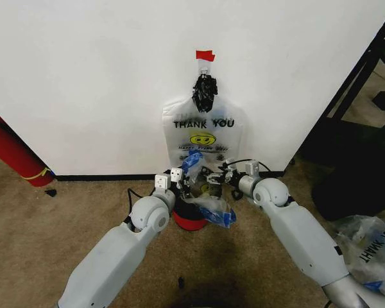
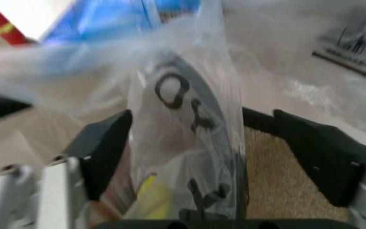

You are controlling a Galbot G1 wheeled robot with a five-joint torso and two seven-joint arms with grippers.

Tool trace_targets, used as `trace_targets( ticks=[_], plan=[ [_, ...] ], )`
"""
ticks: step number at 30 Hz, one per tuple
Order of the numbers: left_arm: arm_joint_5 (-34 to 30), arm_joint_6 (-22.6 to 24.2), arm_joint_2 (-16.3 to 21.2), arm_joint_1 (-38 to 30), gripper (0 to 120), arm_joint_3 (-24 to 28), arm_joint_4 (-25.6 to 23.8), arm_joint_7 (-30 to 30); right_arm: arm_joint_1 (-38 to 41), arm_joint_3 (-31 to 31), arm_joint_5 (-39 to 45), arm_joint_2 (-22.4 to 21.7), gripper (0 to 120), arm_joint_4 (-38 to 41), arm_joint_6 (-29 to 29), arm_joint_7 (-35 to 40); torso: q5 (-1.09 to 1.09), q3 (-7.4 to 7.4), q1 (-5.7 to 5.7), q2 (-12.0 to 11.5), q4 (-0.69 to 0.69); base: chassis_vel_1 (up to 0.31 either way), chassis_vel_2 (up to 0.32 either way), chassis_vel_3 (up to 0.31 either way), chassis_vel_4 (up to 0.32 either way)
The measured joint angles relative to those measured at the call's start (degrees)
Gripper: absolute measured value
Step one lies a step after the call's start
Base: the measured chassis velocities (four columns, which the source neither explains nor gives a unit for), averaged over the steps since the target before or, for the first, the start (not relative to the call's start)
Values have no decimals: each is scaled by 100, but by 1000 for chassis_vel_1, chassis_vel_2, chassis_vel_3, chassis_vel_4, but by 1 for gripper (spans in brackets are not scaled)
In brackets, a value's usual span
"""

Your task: Pick up the garbage bag from the wall and place it over the trash bin.

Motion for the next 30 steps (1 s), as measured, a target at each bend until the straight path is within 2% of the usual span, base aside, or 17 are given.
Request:
trace_targets(
  ticks=[4, 9, 11, 16, 17, 22, 26, 30],
  plan=[
    [32, 1, 0, 21, 0, -4, 8, 0, 40, -72, -142, 77, 68, -144, -27, -67, 0, 0, 0, 0, 0, 0, 0, 0, 0],
    [84, 8, 21, 86, 0, -15, -20, -2, 71, -117, -250, 179, 45, -228, -270, -29, 0, -1, 0, 0, 0, 0, 0, 0, 0],
    [89, 8, 25, 104, 0, -21, -41, -2, 71, -119, -249, 181, 41, -225, -306, 0, 0, -1, 0, 0, 0, 0, 0, 0, 0],
    [103, 6, 40, 232, 0, -55, -175, 0, -38, -48, -64, 181, 20, -68, -592, 312, -1, -1, -1, 1, 0, 0, 0, 0, 0],
    [103, 6, 40, 232, 0, -55, -175, 0, -38, -48, -64, 181, 20, -68, -592, 312, -1, -1, -1, 1, 0, 0, 0, 0, 0],
    [233, -68, 35, 424, 0, -72, -274, 59, -366, 52, 241, 123, 1, 197, -673, 717, -2, -2, -1, 2, -2, 0, 0, 0, 0],
    [309, -142, 21, 580, 0, -104, -403, 95, -682, 176, 468, 72, 0, 423, -659, 991, -3, -3, -2, 3, -2, 0, 0, 0, 0],
    [440, -276, 20, 813, 0, -166, -636, 184, -1270, 412, 775, 61, 0, 809, -401, 1450, -3, -3, -2, 3, -2, 0, 0, 0, 0]
  ],
)
